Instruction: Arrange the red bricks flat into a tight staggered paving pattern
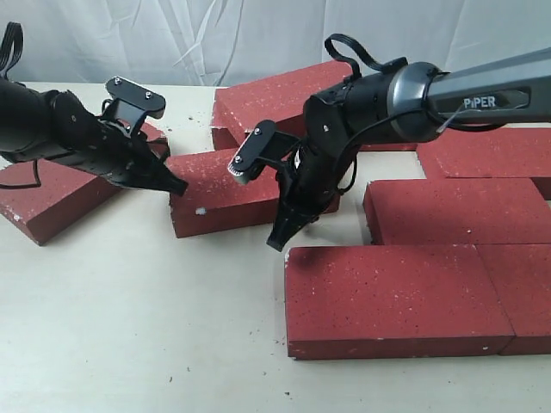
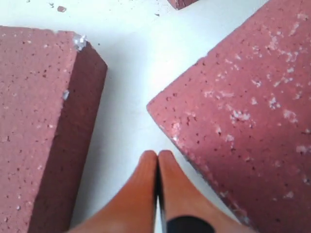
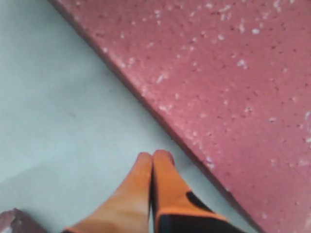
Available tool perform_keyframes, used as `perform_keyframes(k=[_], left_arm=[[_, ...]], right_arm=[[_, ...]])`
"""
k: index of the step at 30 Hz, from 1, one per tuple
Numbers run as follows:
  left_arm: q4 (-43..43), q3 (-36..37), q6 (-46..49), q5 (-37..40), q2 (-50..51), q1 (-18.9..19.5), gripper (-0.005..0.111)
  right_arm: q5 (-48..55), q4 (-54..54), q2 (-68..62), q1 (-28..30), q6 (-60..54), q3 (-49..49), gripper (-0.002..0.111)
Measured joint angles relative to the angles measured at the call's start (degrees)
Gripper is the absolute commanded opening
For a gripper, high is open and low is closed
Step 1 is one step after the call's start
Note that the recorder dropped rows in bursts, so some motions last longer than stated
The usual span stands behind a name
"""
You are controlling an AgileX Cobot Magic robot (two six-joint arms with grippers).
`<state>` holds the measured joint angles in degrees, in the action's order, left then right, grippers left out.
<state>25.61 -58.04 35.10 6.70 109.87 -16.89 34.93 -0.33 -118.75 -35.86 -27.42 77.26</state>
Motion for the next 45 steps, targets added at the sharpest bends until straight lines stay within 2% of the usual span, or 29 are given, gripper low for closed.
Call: perform_keyframes(k=[3, 7, 9, 16, 22, 28, 35, 45], left_arm=[[-1.45, -0.57, 0.00, 2.75, 0.00, 0.00, 0.000], [-2.47, -2.45, 0.00, 13.38, 0.00, 0.23, 0.000], [-2.84, -3.07, 0.00, 15.61, 0.22, 0.23, 0.000], [0.70, -7.19, 1.88, 11.08, 5.21, -0.01, 0.000], [3.12, -7.78, 1.98, 3.42, 5.87, -0.20, 0.000], [3.55, -7.78, 2.12, 0.22, 5.87, -2.97, 0.000], [3.55, -8.01, 2.36, -1.31, 5.87, -4.69, 0.000], [1.11, -8.01, 2.36, 0.91, 5.87, -4.07, 0.000]], right_arm=[[3.17, 1.47, 1.15, 0.00, 0.12, 0.00, -0.001], [8.64, 3.09, 4.61, -0.21, 0.12, 0.00, -0.001], [9.41, 3.81, 5.17, 0.21, -0.45, 0.00, -0.001], [5.76, 6.56, 3.07, 0.89, -1.98, 0.00, -0.001], [4.08, 18.44, 3.06, 0.89, -11.96, 0.00, -0.001], [4.29, 22.04, 3.06, 0.89, -14.15, 0.00, -0.001], [4.51, 19.68, 2.07, 0.89, -14.95, 0.00, -0.001], [4.35, 15.12, 0.88, 0.89, -15.03, 0.00, -0.001]])
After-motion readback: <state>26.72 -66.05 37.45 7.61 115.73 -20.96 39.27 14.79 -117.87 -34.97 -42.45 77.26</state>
